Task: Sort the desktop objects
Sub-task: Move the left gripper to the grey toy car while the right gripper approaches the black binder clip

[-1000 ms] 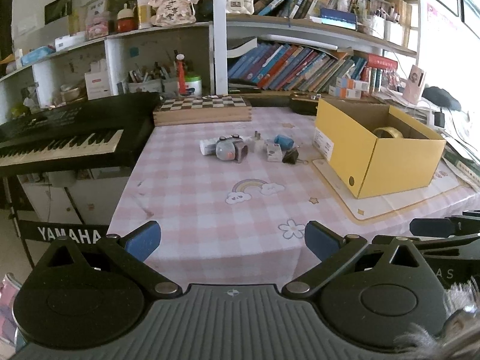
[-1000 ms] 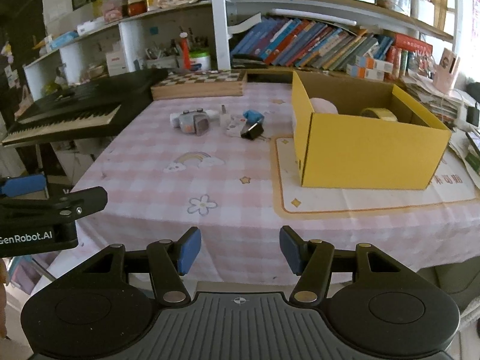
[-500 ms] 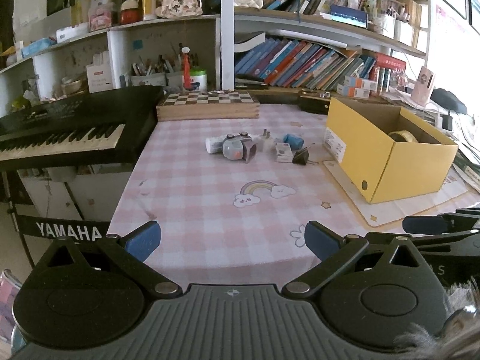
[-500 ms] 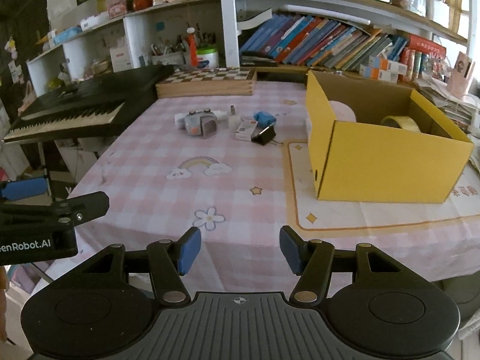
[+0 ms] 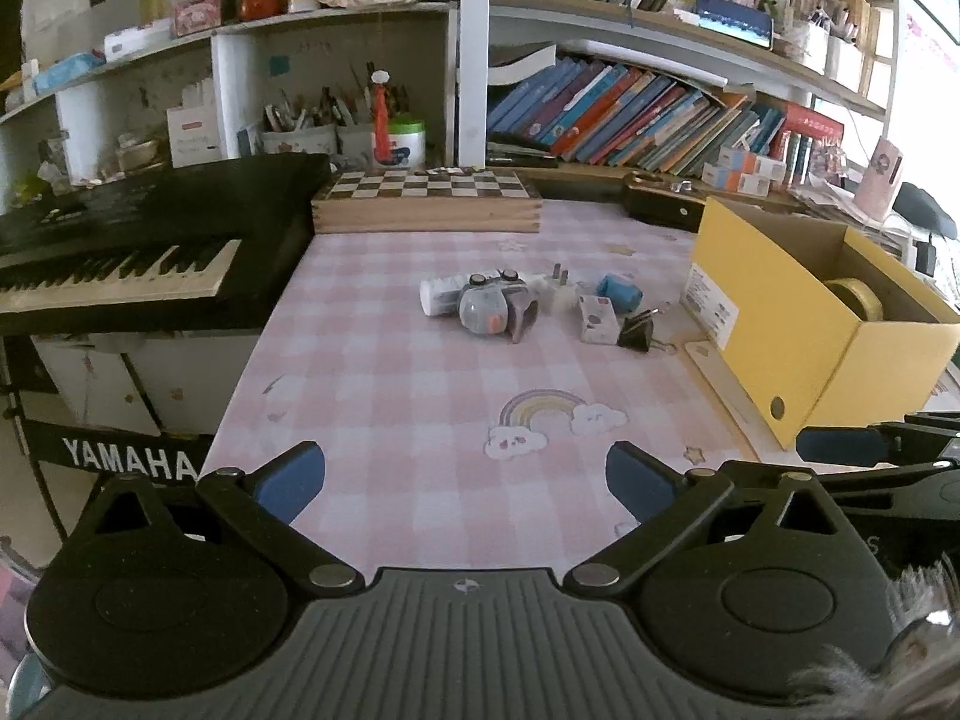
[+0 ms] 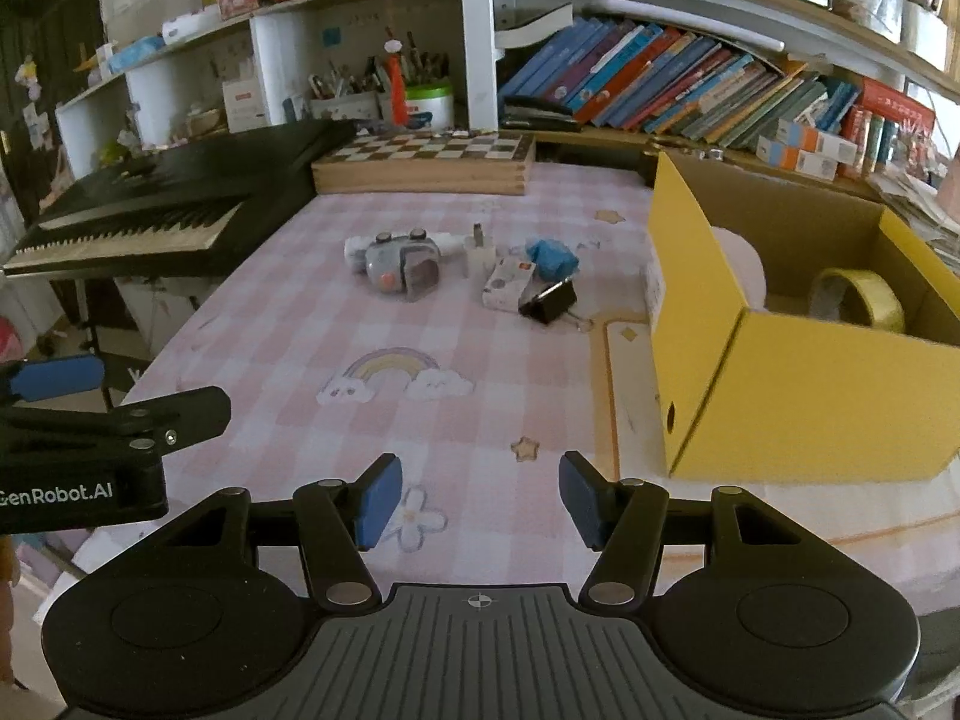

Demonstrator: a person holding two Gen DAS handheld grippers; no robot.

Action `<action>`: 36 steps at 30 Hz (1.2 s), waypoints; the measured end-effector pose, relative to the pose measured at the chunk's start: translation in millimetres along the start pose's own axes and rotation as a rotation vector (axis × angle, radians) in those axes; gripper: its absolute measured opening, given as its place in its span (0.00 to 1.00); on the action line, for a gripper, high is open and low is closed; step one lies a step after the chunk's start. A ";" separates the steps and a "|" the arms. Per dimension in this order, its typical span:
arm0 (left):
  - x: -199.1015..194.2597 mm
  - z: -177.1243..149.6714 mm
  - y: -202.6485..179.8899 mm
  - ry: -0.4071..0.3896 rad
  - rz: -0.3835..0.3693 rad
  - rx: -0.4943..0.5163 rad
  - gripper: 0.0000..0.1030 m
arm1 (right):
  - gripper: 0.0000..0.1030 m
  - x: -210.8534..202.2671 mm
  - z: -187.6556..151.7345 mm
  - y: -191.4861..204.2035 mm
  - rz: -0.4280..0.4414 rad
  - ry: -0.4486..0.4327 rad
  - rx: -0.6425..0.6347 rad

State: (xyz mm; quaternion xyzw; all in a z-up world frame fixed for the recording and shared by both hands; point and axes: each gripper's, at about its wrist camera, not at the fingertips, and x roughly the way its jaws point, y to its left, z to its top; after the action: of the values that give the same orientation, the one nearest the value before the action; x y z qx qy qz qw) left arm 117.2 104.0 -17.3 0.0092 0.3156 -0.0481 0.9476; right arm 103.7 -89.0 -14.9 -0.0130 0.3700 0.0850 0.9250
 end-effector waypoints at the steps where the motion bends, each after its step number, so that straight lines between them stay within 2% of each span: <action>1: 5.4 3.7 0.0 0.003 0.000 0.001 0.98 | 0.57 3.4 2.7 -1.6 -0.002 -0.002 0.001; 14: 66.3 51.4 -4.5 0.000 0.002 0.014 0.96 | 0.57 53.3 47.4 -15.6 -0.013 -0.021 0.009; 20: 100.7 69.9 -8.7 0.028 -0.005 0.009 0.86 | 0.57 82.2 62.4 -23.1 -0.035 -0.009 0.020; 28: 153.8 87.0 -20.7 0.069 -0.010 0.047 0.85 | 0.56 112.2 77.6 -31.6 -0.043 0.002 0.028; 34: 190.8 95.8 -20.9 0.108 -0.025 0.036 0.82 | 0.56 135.2 87.4 -40.6 -0.066 0.022 0.062; 36: 201.5 96.9 -20.9 0.131 -0.030 0.031 0.77 | 0.51 142.0 90.0 -42.3 -0.068 0.027 0.069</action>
State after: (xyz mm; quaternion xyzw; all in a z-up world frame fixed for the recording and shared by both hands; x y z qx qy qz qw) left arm 333.5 61.4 -60.2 0.0224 0.3762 -0.0665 0.9239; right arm 273.2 -101.9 -48.8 0.0052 0.3846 0.0403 0.9222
